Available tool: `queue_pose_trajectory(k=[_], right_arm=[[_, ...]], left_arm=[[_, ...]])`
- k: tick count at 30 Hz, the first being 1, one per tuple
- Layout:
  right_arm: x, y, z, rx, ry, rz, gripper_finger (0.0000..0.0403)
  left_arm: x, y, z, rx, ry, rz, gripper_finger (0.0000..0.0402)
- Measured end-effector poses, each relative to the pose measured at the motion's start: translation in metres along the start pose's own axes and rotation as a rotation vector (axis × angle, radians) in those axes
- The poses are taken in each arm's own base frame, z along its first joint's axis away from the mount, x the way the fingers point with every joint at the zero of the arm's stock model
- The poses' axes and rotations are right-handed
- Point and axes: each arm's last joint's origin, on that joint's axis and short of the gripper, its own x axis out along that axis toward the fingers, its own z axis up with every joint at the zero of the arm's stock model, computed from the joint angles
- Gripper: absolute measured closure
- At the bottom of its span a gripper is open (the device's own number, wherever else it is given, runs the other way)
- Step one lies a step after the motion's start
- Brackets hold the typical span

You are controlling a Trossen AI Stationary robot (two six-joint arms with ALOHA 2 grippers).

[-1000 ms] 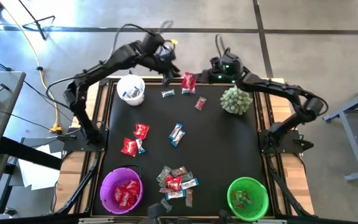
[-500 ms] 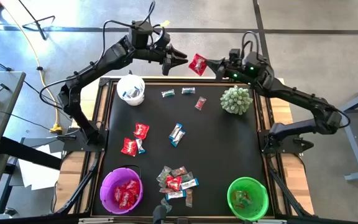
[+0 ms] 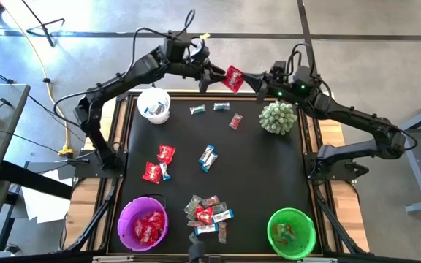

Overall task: Sort candy
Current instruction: Put the red candy into the violet bucket

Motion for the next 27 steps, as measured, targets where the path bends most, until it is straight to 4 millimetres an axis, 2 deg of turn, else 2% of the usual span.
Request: queue_pose_trajectory(k=[14,21,24,27], right_arm=[[0.000,0.005,-0.001,0.006,-0.002,0.024,0.0403],[0.000,0.006,-0.001,0.023,-0.002,0.025,0.0403],[0.000,0.006,-0.001,0.030,0.000,0.028,0.0403],[0.000,0.007,-0.002,0.031,0.004,0.034,0.0403]], left_arm=[[0.009,-0.020,-0.004,0.013,0.027,-0.098,0.0273],[0.012,-0.028,-0.003,0.075,0.010,-0.124,0.0274],[0.012,-0.027,-0.004,0.070,0.018,-0.123,0.0285],[0.012,-0.027,-0.005,0.065,0.027,-0.122,0.0314]])
